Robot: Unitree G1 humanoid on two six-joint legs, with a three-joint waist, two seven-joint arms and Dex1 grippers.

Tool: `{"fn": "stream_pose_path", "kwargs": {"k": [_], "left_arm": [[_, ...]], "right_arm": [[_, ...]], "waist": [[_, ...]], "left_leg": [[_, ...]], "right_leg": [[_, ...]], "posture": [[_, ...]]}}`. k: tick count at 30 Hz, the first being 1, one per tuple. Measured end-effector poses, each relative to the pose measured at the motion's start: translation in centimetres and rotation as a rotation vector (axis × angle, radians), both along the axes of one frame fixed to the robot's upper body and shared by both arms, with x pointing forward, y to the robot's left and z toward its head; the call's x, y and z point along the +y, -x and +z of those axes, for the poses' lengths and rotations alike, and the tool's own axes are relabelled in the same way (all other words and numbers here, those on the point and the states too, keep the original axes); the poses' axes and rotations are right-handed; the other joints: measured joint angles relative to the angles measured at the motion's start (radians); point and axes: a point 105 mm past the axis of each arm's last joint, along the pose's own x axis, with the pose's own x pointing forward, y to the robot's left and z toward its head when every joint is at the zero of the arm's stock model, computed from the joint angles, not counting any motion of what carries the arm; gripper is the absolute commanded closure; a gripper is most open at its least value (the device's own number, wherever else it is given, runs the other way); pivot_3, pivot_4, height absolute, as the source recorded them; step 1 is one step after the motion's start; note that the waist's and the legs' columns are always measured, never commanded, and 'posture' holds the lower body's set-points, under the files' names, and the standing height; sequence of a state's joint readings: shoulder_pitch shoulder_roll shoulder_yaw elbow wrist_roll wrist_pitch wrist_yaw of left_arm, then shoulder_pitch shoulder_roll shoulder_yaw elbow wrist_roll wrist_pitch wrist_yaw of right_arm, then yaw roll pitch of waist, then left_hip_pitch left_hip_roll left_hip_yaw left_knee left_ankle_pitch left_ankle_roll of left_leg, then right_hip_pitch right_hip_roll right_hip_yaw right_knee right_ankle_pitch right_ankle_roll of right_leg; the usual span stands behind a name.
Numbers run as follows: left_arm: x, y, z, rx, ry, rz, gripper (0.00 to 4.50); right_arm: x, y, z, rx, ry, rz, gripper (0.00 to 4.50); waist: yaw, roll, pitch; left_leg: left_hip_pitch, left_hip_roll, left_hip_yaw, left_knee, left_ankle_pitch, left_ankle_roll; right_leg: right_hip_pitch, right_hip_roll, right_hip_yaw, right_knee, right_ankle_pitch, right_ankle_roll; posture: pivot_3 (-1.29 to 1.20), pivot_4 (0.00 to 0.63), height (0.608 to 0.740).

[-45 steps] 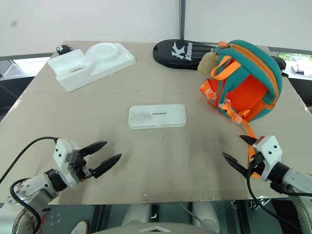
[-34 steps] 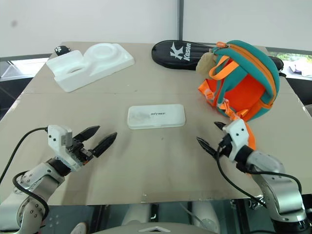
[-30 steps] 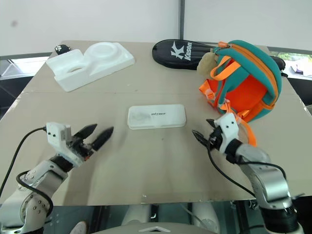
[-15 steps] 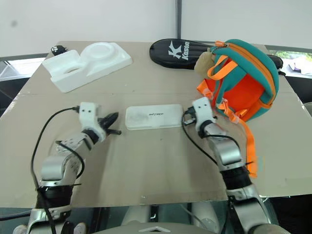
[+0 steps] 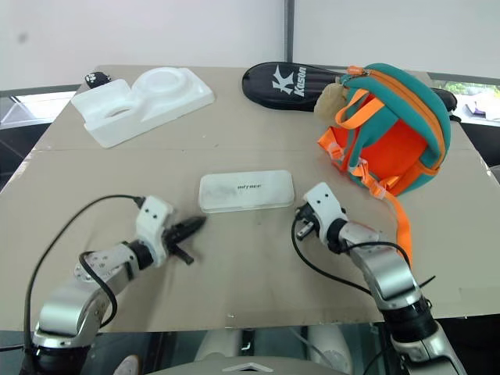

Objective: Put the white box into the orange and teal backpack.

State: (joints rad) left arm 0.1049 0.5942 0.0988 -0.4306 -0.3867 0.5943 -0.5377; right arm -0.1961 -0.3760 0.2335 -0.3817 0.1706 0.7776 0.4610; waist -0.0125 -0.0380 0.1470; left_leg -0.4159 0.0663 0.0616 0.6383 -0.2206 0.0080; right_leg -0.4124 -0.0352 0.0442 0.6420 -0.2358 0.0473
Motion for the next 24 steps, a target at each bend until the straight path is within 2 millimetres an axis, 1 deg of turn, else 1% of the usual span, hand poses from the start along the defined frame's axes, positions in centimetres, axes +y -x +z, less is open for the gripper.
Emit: {"fn": "stream_pose_path", "kwargs": {"k": [2,3,4,5,6,7,8,9,11,15,18,22,23,24], "left_arm": [[0.5,0.0,0.1,-0.001,0.004,0.017,4.4],[1.2,0.1,0.1,0.013,0.03,0.041,3.88],[1.8,0.1,0.3,0.028,0.058,0.068,3.59],[2.7,0.2,0.4,0.051,0.1,0.093,3.13],[3.8,0.4,0.7,0.079,0.138,0.118,2.88],[4.9,0.6,1.0,0.106,0.17,0.132,2.21],[5.6,0.8,1.3,0.124,0.193,0.137,1.8],[6.1,1.0,1.7,0.152,0.227,0.132,1.23],[6.8,1.1,2.6,0.221,0.297,0.105,0.34],[7.2,-0.1,4.3,0.359,0.5,0.072,0.34],[6.6,-1.6,5.6,0.432,0.595,0.043,0.34],[6.1,-3.5,5.6,0.487,0.633,0.056,0.34],[5.9,-4.0,5.7,0.492,0.649,0.053,0.34],[5.2,-4.9,5.8,0.503,0.669,0.044,0.34]], "right_arm": [[-0.5,0.1,-0.1,0.005,0.012,-0.012,4.5],[-0.7,0.0,0.0,0.0,0.014,-0.022,4.5],[-0.9,-0.2,0.0,-0.004,0.016,-0.033,4.5],[-1.2,-0.4,0.2,-0.006,0.012,-0.045,4.5],[-1.6,-0.6,0.5,-0.015,0.007,-0.059,4.5],[-1.9,-1.0,0.9,-0.028,0.007,-0.068,4.5],[-2.0,-1.2,1.2,-0.04,0.007,-0.072,4.5],[-2.1,-1.5,1.7,-0.055,0.004,-0.074,4.5],[-1.8,-2.1,2.3,-0.072,0.0,-0.064,4.5],[-1.0,-3.4,2.5,-0.088,0.015,-0.039,4.5],[-0.6,-4.8,2.7,-0.119,0.061,-0.028,4.5],[-0.9,-6.0,2.8,-0.146,0.11,-0.032,4.5],[-0.9,-6.2,2.8,-0.144,0.117,-0.031,4.5],[-0.8,-6.5,2.7,-0.141,0.137,-0.019,4.5]], "waist": [[-0.001,0.0,0.0],[-0.002,0.0,0.0],[-0.003,0.0,0.0],[-0.004,-0.001,0.0],[-0.004,-0.001,0.0],[-0.004,-0.001,0.0],[-0.004,-0.001,0.0],[-0.004,-0.001,0.0],[-0.001,0.0,0.0],[0.0,-0.002,0.001],[-0.003,-0.002,0.001],[-0.004,-0.002,0.001],[-0.002,-0.002,0.001],[0.0,-0.002,0.001]], "left_leg": [[0.001,0.001,0.0,0.001,0.0,0.0],[0.001,0.002,0.0,0.001,0.0,0.0],[0.001,0.003,0.001,0.002,0.0,0.0],[0.001,0.004,0.001,0.003,0.0,0.0],[0.0,0.005,0.001,0.003,0.0,0.0],[0.0,0.005,0.001,0.002,0.0,0.0],[0.0,0.005,0.001,0.002,0.0,0.0],[0.0,0.005,0.001,0.002,0.0,0.0],[-0.001,0.005,0.001,0.001,0.0,0.0],[-0.001,0.004,0.001,0.001,0.0,0.0],[0.0,0.004,0.001,0.003,0.0,0.0],[-0.001,0.004,0.001,0.001,0.0,0.0],[-0.001,0.004,0.0,0.001,0.0,0.0],[-0.002,0.004,0.0,0.001,0.0,0.0]], "right_leg": [[0.0,0.0,0.0,0.0,0.001,-0.001],[0.0,0.001,0.0,0.0,0.001,-0.001],[0.0,0.002,0.0,0.0,0.001,-0.001],[0.0,0.003,0.0,0.001,0.001,-0.001],[0.0,0.003,0.0,0.0,0.001,-0.002],[-0.001,0.004,-0.001,0.0,0.001,-0.002],[-0.001,0.004,-0.001,0.0,0.001,-0.002],[-0.001,0.004,-0.001,0.0,0.001,-0.002],[-0.001,0.004,-0.001,0.0,0.001,-0.002],[-0.001,0.004,-0.002,0.0,0.001,-0.001],[0.0,0.004,-0.001,0.0,0.001,-0.001],[-0.001,0.004,-0.001,0.0,0.003,0.001],[-0.001,0.004,-0.002,0.0,0.003,0.002],[-0.001,0.005,-0.002,0.0,0.003,0.002]], "posture": [[0.0,0.15,0.74],[0.0,0.15,0.74],[0.0,0.15,0.74],[0.0,0.15,0.74],[0.0,0.15,0.74],[0.0,0.15,0.74],[0.0,0.15,0.74],[0.0,0.15,0.74],[0.0,0.15,0.74],[0.0,0.15,0.74],[0.0,0.15,0.74],[0.0,0.15,0.74],[0.0,0.15,0.74],[0.0,0.15,0.74]]}}
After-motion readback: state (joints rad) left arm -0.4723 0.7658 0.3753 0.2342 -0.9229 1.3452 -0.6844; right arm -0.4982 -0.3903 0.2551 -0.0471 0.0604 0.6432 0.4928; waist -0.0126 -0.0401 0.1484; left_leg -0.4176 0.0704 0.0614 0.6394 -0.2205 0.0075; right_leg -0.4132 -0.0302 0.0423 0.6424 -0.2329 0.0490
